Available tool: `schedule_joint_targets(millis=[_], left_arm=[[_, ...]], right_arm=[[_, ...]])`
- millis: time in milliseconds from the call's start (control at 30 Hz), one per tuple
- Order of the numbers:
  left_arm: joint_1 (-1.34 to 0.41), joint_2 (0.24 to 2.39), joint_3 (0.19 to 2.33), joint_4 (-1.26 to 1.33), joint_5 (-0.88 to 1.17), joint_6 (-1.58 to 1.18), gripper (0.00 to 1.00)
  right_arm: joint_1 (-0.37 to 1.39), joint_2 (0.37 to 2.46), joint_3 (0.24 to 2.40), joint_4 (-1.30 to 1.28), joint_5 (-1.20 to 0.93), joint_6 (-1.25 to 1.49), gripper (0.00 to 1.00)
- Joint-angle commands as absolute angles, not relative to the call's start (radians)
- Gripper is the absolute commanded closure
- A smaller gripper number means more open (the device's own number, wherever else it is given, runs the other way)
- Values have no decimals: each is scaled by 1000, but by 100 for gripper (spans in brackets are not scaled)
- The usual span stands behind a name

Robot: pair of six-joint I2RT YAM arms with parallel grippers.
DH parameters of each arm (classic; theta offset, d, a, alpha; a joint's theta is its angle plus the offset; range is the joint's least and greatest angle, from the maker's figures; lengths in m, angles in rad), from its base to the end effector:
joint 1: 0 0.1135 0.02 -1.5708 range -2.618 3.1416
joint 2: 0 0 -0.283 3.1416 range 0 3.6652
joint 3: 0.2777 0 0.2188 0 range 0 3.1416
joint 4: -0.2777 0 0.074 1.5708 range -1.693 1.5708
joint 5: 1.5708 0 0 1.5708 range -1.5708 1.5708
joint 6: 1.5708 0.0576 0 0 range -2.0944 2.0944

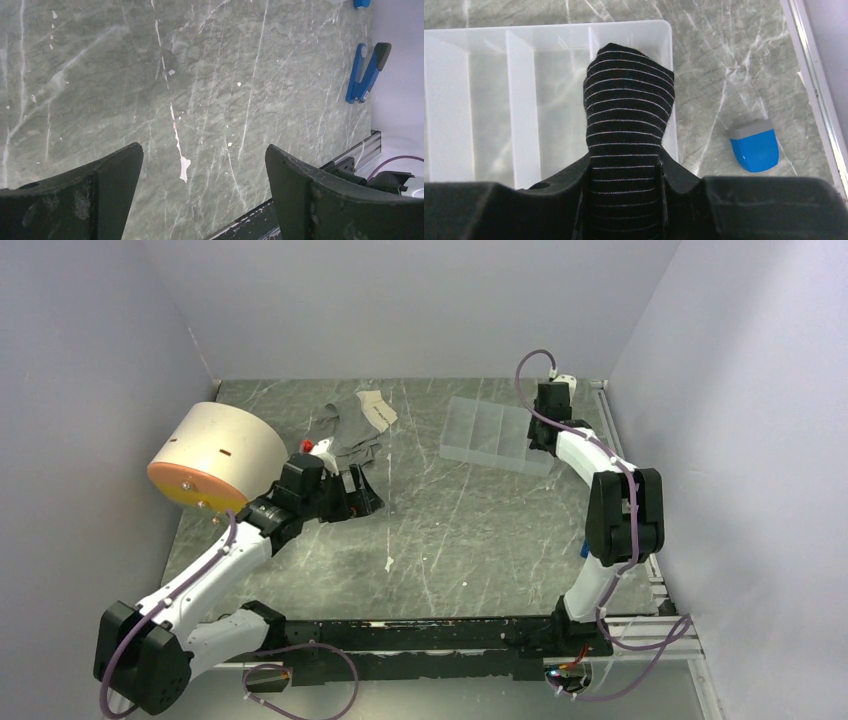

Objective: Roll the underwear
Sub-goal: Place the underwear in the storage box.

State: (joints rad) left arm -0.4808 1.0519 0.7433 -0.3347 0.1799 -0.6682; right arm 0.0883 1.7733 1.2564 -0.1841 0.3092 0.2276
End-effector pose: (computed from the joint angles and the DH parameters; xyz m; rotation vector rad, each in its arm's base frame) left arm 0.1751 -0.1030 0.2741 -0.1133 2.3291 -0.8095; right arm 0.3880 0.0168 0.2558 0.3166 2.2160 -0.1805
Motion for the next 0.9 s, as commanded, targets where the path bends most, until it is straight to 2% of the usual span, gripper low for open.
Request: schedule_joint_targets(millis=[0, 500, 800, 867], left_arm=[[-473, 1018, 726, -341, 161, -645, 3], [-466, 1009, 732, -333, 168, -674, 3], [-463, 1008, 733, -345, 169, -672, 3], [-463, 1011, 734, -344, 173, -674, 3]], right_arm=[[69, 1784, 1255, -102, 337, 162, 100], [34, 1954, 1341, -73, 264, 158, 100], [32, 1993, 1380, -135, 268, 158, 73], [32, 1986, 1388, -148, 246, 155, 61]])
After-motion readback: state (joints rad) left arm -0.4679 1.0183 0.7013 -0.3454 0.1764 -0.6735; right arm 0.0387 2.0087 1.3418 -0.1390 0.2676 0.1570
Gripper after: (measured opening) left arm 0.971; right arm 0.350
